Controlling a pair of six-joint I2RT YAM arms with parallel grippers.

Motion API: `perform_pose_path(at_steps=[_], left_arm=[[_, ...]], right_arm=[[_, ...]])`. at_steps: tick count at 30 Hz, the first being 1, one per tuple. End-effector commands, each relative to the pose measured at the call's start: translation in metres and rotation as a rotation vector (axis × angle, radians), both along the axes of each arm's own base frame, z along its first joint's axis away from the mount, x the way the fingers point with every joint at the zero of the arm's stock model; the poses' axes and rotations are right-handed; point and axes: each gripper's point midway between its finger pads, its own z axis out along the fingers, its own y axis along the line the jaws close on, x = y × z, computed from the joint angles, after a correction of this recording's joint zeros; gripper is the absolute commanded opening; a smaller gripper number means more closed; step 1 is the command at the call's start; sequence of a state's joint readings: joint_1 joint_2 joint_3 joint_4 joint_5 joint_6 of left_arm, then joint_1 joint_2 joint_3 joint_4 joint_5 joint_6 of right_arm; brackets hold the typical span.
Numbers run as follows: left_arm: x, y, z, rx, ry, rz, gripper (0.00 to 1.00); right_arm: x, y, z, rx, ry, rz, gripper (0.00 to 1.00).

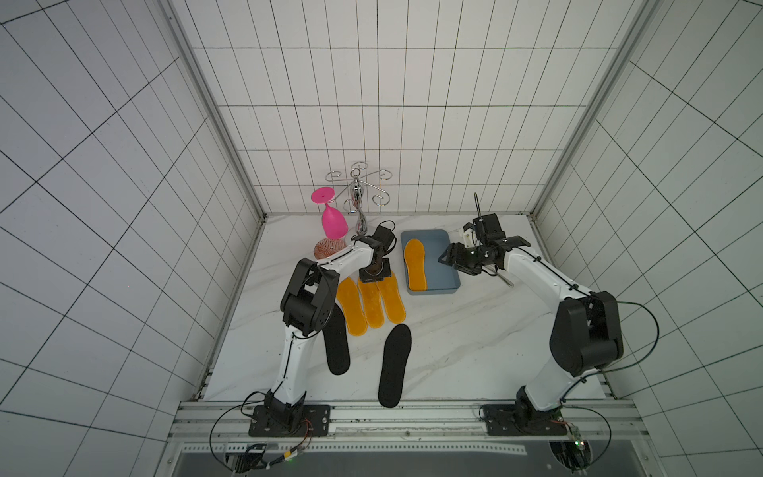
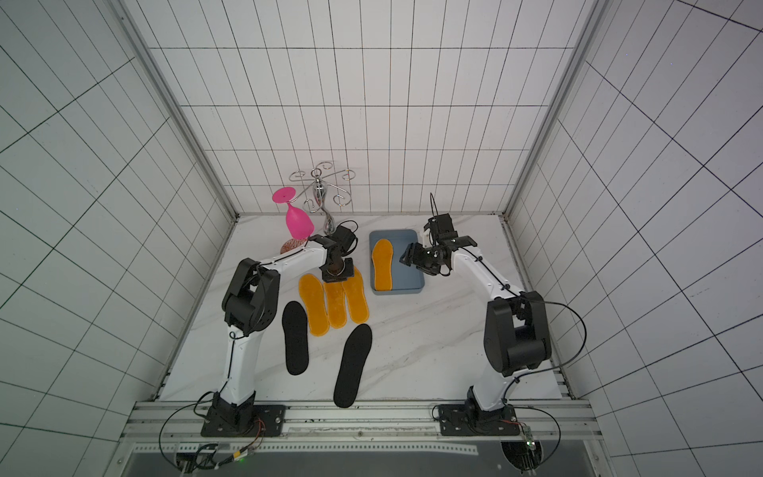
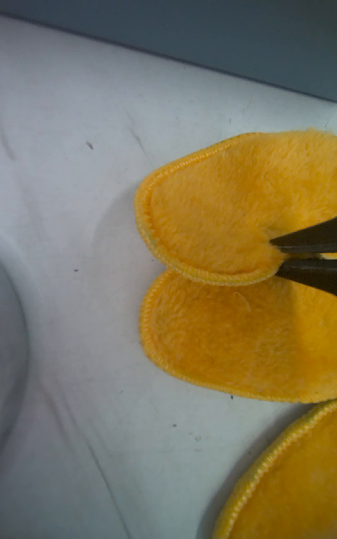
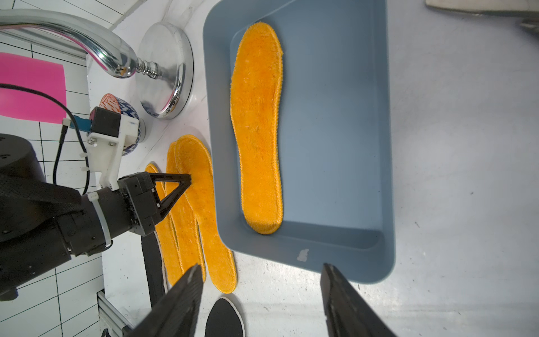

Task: Put the insoles into the storage box
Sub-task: Pick up the insole from the center of the board, then place the insole in the storage box.

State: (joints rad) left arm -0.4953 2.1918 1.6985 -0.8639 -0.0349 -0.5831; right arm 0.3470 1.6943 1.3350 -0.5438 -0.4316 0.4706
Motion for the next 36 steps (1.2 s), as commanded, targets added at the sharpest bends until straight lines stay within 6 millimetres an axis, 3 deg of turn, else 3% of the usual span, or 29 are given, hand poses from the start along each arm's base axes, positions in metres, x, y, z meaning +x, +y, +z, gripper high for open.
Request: perform_pose_path(at_steps=[1, 18, 25, 29, 36], left_arm=[[0.003, -0.002, 0.020, -0.031, -0.022, -0.005, 0.00], [-0.006, -0.008, 0.094, -0.197, -0.087, -0.097, 0.00], [-0.024, -0.030, 0.143, -0.370, -0.142, -0.229, 0.00], [-0.034, -0.040, 0.172, -0.466, -0.182, -0.278, 0.00], [-0.042, -0.067, 0.198, -0.661, -0.234, -0.287, 0.00]], right_arm=[[-0.004, -0.003, -0.008, -0.006, 0.021, 0.004, 0.67], [-0.007, 0.005, 0.009, 0.038, -0.011, 0.042, 0.66], [-0.022, 0.031, 0.030, 0.145, -0.025, 0.123, 0.64], [-0.040, 0.051, 0.042, 0.211, -0.039, 0.194, 0.62], [-0.067, 0.085, 0.046, 0.313, -0.049, 0.304, 0.56]])
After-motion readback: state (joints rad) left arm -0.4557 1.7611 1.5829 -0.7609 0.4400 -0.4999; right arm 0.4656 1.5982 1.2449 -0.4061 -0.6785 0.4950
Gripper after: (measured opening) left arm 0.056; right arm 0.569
